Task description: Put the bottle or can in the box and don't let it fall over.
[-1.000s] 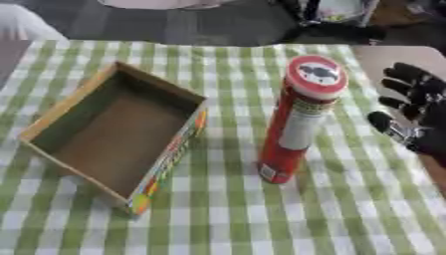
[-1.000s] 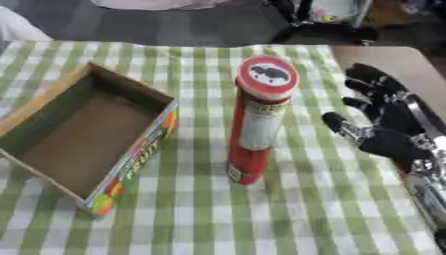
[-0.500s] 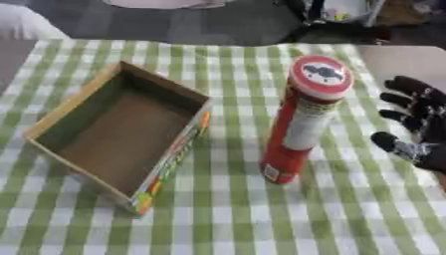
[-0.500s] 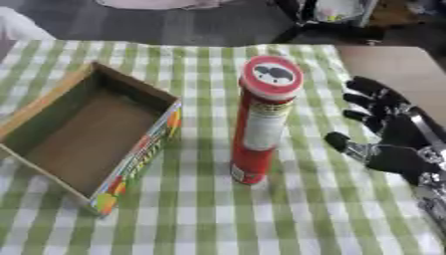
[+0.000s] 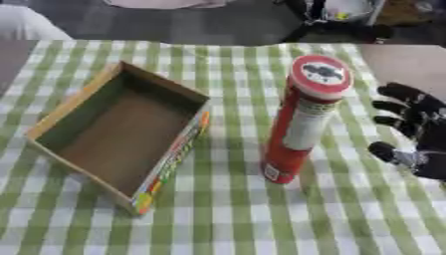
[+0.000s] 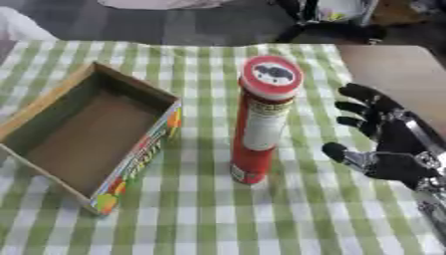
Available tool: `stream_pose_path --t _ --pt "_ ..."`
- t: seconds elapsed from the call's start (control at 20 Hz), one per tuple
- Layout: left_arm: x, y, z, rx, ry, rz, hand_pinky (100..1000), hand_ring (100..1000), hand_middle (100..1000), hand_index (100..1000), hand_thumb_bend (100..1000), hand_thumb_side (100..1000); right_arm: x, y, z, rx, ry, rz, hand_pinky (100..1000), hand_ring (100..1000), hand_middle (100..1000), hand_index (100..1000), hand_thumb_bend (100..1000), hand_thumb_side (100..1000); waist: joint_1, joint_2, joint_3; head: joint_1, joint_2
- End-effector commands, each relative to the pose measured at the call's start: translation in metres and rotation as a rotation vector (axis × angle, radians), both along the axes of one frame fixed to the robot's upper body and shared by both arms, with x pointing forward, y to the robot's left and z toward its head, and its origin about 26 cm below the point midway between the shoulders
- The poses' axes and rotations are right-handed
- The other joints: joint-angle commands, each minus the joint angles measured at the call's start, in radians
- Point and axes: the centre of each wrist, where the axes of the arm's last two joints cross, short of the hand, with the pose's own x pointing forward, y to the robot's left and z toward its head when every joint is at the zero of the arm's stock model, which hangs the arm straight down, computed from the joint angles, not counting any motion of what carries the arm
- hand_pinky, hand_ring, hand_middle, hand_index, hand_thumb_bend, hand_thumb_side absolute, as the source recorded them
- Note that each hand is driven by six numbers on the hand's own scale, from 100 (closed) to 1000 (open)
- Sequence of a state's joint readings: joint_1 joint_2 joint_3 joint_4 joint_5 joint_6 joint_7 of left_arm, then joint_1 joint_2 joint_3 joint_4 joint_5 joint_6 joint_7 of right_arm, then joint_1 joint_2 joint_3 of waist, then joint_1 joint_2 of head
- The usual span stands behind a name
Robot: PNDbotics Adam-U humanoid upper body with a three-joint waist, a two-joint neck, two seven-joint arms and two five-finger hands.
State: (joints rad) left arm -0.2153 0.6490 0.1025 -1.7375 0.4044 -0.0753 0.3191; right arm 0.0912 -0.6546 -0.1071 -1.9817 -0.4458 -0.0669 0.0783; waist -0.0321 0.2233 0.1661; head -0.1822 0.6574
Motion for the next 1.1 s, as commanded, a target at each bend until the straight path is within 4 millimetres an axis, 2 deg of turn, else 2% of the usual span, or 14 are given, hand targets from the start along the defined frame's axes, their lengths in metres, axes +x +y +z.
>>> stream_pose_path --t 0.05,0.4,1.1 --pt "0.000 0.004 0.010 0.023 -0.022 0.004 749 853 779 833 593 450 0.001 0.002 0.009 -0.029 -0.019 0.024 879 951 933 939 616 100 0.004 -0.009 0.001 0.000 -0.011" --pt "0.000 0.003 0.010 0.023 -0.021 0.001 750 853 779 832 591 451 0.003 0.006 0.009 -0.033 0.000 0.035 880 960 936 939 621 100 0.003 -0.009 0.006 0.001 -0.011" --pt "0.001 0.002 0.011 0.023 -0.021 -0.009 751 853 780 833 588 453 0.010 0.016 0.014 0.003 0.017 0.068 861 886 914 920 599 100 0.004 -0.006 0.013 0.004 -0.016"
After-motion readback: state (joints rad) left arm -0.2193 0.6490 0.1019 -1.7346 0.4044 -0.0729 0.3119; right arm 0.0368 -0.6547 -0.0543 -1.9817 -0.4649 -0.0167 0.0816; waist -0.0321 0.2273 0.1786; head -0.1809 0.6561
